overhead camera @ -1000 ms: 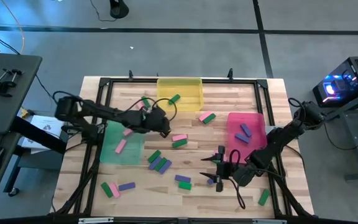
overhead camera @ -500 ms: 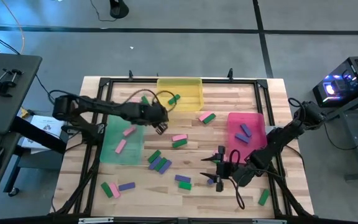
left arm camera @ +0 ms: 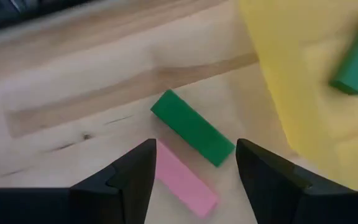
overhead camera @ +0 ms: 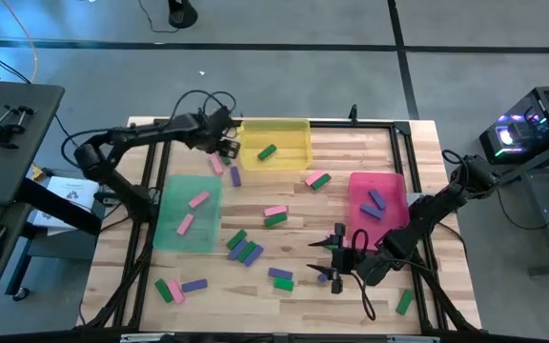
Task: Sort blocks
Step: Put the green block into the yellow bin
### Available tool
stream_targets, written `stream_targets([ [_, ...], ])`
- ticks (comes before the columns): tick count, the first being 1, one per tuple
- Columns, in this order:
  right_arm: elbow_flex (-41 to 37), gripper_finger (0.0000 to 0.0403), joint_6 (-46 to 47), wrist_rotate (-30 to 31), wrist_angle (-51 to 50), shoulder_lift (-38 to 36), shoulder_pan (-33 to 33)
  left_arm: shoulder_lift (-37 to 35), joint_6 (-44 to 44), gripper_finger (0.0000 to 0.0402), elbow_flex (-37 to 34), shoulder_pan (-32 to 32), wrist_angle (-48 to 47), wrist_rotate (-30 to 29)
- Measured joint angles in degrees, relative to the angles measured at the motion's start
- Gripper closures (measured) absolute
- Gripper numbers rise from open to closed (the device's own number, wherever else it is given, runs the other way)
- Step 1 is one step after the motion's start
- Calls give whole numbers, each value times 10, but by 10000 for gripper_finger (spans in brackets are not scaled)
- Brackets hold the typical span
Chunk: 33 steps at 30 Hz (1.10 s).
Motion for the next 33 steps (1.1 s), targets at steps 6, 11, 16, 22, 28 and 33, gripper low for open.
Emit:
stream_targets([
  [6,0,166,0,0,0,0,0,55,-7,192,0,53,67,71],
  [11,0,166,0,0,0,0,0,96,-17,192,1,72,87,85],
  [16,0,166,0,0,0,0,0,119,-21,192,12,79,87,81],
  [22,0,166,0,0,0,0,0,122,2,193,14,80,90,57],
  [28,0,166,0,-10,0,0,0,109,29,193,13,87,86,17],
  [33,0,166,0,-10,0,0,0,82,14,193,44,87,52,7],
])
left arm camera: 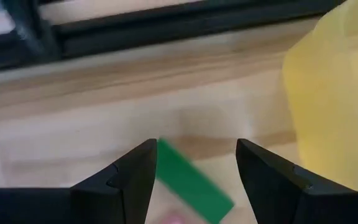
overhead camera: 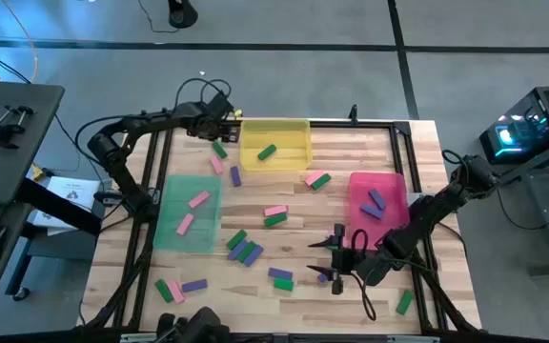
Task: Sort blocks
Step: Put the green block into the yellow bin
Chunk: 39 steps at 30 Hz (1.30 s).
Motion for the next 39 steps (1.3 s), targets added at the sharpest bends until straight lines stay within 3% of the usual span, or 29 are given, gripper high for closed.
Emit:
stream_targets([
  [5,0,166,11,0,0,0,0,2,-27,193,8,7,-37,-2],
  [22,0,166,11,-1,0,0,0,88,-71,196,2,29,-6,39],
  [26,0,166,11,-6,0,0,0,88,-58,229,2,34,-11,41],
  [33,0,166,11,-12,0,0,0,89,-36,336,3,40,-8,41],
  [39,0,166,10,-12,-1,0,0,56,21,337,35,29,2,17],
])
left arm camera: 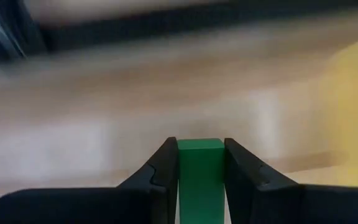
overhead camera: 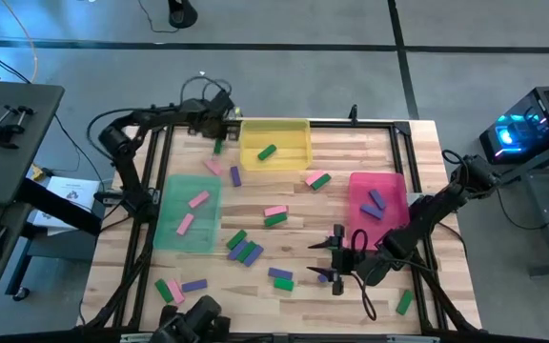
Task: Sort blocks
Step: Put the green block into the yellow bin
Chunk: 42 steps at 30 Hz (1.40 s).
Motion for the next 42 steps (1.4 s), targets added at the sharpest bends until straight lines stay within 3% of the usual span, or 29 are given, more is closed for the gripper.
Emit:
stream_targets([
  [5,0,166,0,0,0,0,0,-64,36,337,55,-41,6,-22],
  [10,0,166,0,4,1,0,0,-114,101,337,109,-122,76,-39],
  [15,0,166,-10,7,6,0,-1,-99,184,337,131,-219,191,-31],
  [18,0,166,-13,7,11,0,0,-63,217,337,138,-246,227,-32],
  [29,0,166,-11,7,9,0,0,105,239,337,147,-231,233,-31],
  [42,0,166,-11,11,8,0,0,124,174,276,147,-202,192,76],
])
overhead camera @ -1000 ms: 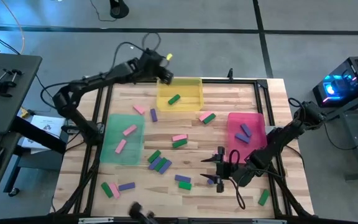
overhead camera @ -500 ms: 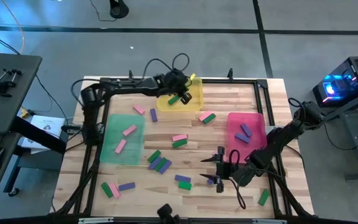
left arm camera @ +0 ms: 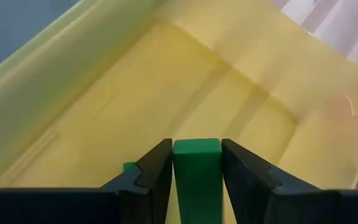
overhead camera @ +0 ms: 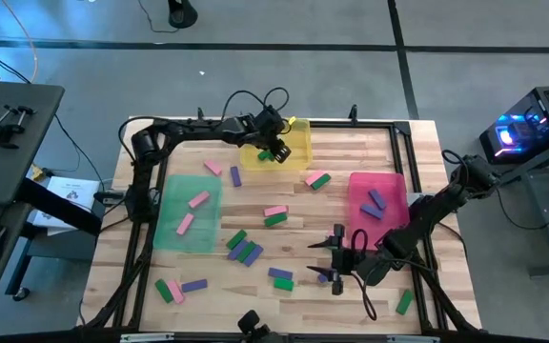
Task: Sort blocks
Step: Put the green block into the yellow bin, then adjust the green block
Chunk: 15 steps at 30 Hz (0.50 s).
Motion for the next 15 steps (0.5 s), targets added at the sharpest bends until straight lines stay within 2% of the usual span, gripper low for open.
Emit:
stream_targets([
  [4,0,166,18,53,-16,-12,8,-7,-7,257,0,5,-18,4],
  [7,0,166,61,93,-73,-46,15,-32,-8,251,0,11,-54,4],
  [11,0,166,153,98,-175,-104,11,-84,-12,249,0,13,-111,-5],
  [15,0,166,261,89,-276,-152,-20,-146,-5,248,-5,-21,-138,-57],
])
